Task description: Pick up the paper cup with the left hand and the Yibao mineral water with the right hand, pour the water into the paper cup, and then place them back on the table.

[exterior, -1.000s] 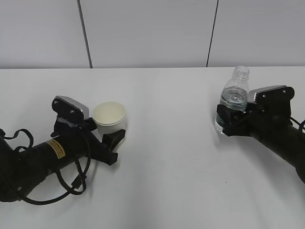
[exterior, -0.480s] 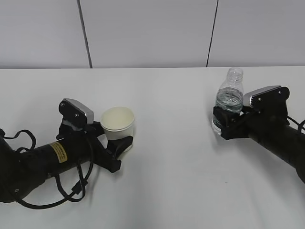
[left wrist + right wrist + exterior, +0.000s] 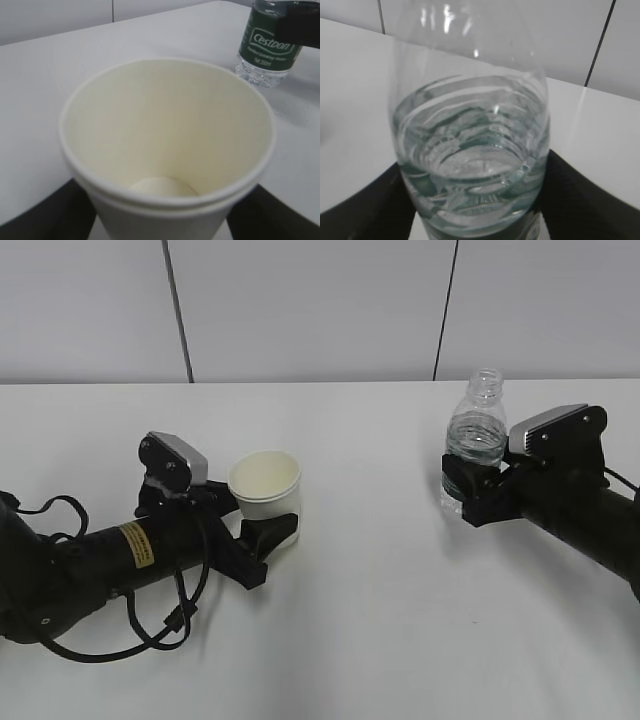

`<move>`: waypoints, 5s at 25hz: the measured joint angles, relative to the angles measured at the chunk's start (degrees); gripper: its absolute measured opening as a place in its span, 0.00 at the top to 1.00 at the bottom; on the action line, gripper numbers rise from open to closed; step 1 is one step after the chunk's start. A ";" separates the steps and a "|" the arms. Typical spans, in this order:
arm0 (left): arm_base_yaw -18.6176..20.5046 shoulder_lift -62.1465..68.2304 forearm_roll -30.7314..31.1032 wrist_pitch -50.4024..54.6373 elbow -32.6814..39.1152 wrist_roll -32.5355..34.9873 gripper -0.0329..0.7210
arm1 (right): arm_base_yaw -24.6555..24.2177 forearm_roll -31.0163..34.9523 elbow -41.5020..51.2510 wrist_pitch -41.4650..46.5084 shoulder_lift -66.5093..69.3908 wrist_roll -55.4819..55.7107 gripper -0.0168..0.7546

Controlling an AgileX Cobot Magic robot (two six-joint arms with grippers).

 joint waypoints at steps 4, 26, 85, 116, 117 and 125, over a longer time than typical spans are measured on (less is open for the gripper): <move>-0.49 0.00 1.73 0.00 -0.82 -0.72 0.33 | 0.00 -1.97 0.00 0.00 -0.89 -0.09 0.32; -6.31 0.00 3.76 0.02 -6.82 -3.13 0.33 | 0.08 -15.94 -10.32 15.99 -6.66 -0.50 0.32; -6.49 0.00 11.00 6.27 -13.66 -10.51 0.34 | 0.49 -35.31 -23.31 25.19 -6.75 -21.06 0.32; -7.45 0.00 11.15 6.73 -13.66 -10.64 0.34 | 0.49 -34.70 -23.31 25.42 -6.75 -32.53 0.32; -7.46 0.00 11.15 6.80 -13.66 -10.64 0.34 | 0.49 -34.70 -23.31 25.42 -6.75 -33.27 0.32; -7.58 0.00 11.15 6.97 -13.66 -10.64 0.34 | 0.49 -33.40 -23.31 25.42 -6.75 -36.49 0.32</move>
